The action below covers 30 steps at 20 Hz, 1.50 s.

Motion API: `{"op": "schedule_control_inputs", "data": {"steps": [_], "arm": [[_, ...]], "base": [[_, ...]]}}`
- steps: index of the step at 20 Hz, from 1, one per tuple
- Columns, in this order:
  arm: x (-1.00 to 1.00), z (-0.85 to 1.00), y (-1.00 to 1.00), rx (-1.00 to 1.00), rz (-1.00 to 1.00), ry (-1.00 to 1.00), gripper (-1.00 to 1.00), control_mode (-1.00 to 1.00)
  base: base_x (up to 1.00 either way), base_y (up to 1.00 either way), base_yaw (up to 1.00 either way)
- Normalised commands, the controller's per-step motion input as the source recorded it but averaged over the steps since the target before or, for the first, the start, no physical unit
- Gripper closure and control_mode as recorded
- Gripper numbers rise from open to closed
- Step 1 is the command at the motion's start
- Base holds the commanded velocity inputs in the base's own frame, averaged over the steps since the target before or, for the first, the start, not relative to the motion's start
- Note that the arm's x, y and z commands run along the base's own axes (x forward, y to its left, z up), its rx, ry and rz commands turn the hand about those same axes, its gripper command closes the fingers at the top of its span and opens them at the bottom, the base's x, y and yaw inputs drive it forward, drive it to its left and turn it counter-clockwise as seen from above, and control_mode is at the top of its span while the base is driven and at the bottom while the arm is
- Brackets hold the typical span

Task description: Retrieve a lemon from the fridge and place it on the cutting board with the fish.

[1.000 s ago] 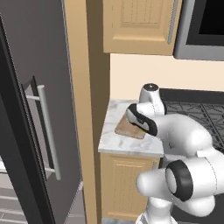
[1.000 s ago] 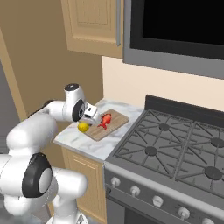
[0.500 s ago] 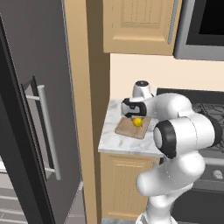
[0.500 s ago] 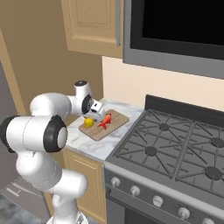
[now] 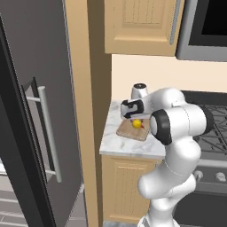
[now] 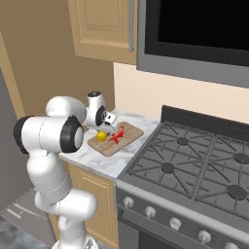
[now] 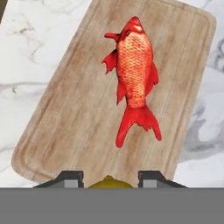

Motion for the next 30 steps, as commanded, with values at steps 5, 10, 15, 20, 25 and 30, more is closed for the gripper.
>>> {"op": "schedule_control_inputs", "data": {"steps": [5, 10, 15, 20, 25, 30], "arm": [[0.23, -0.27, 0.0, 0.0, 0.0, 0.0, 1.0, -1.0], [0.18, -0.15, 0.0, 0.0, 0.0, 0.0, 1.0, -1.0], [0.13, -0.2, 0.0, 0.0, 0.0, 0.0, 1.0, -1.0], [0.02, -0.16, 0.0, 0.0, 0.0, 0.0, 1.0, -1.0], [0.0, -0.16, 0.0, 0.0, 0.0, 0.0, 1.0, -1.0], [0.0, -0.14, 0.0, 0.0, 0.0, 0.0, -1.0, -1.0]], "base": [[0.0, 0.0, 0.0], [0.0, 0.0, 0.0], [0.0, 0.0, 0.0], [0.0, 0.0, 0.0], [0.0, 0.0, 0.0], [0.0, 0.0, 0.0]]}}
